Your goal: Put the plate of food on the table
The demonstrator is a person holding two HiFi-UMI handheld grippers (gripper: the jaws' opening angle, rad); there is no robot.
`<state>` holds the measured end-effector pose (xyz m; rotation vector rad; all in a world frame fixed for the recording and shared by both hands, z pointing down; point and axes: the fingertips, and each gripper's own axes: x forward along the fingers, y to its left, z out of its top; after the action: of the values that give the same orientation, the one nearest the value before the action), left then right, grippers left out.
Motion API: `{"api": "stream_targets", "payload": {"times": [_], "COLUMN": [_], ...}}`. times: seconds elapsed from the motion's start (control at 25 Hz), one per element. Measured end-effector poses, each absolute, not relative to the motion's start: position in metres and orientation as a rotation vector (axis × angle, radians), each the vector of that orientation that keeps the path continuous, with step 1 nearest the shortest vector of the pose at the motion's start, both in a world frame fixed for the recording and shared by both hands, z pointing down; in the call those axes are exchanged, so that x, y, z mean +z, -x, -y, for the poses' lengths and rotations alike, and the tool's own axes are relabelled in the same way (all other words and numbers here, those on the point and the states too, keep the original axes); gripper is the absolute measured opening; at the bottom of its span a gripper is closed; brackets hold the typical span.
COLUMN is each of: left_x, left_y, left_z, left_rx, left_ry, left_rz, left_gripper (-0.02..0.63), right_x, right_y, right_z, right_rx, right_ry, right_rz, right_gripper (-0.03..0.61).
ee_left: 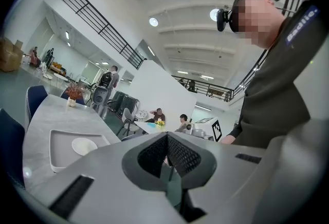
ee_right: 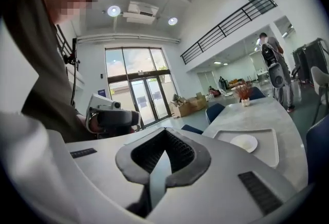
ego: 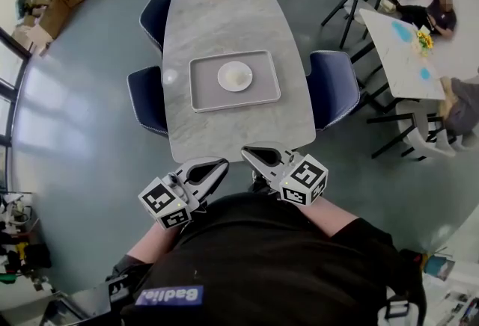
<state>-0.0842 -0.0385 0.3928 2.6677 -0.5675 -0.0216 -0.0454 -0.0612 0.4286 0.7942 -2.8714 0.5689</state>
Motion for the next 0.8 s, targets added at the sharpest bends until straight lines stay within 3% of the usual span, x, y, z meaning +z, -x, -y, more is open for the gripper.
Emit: {"api": "stream_targets", "payload": {"times": [0.8], "left_x": [0.394], "left_y": [0.074], "left_z": [0.034], "left_rx": [-0.004], "left_ry": [-2.695], "left_rz": [0.512], "left_gripper": [0.005], "right_x": [0.423], "right_y": [0.057], "right_z": [0.041], "right_rx": [0.422], "right_ry": [-0.728], "right_rz": [2.915], "right_gripper": [0.011]}}
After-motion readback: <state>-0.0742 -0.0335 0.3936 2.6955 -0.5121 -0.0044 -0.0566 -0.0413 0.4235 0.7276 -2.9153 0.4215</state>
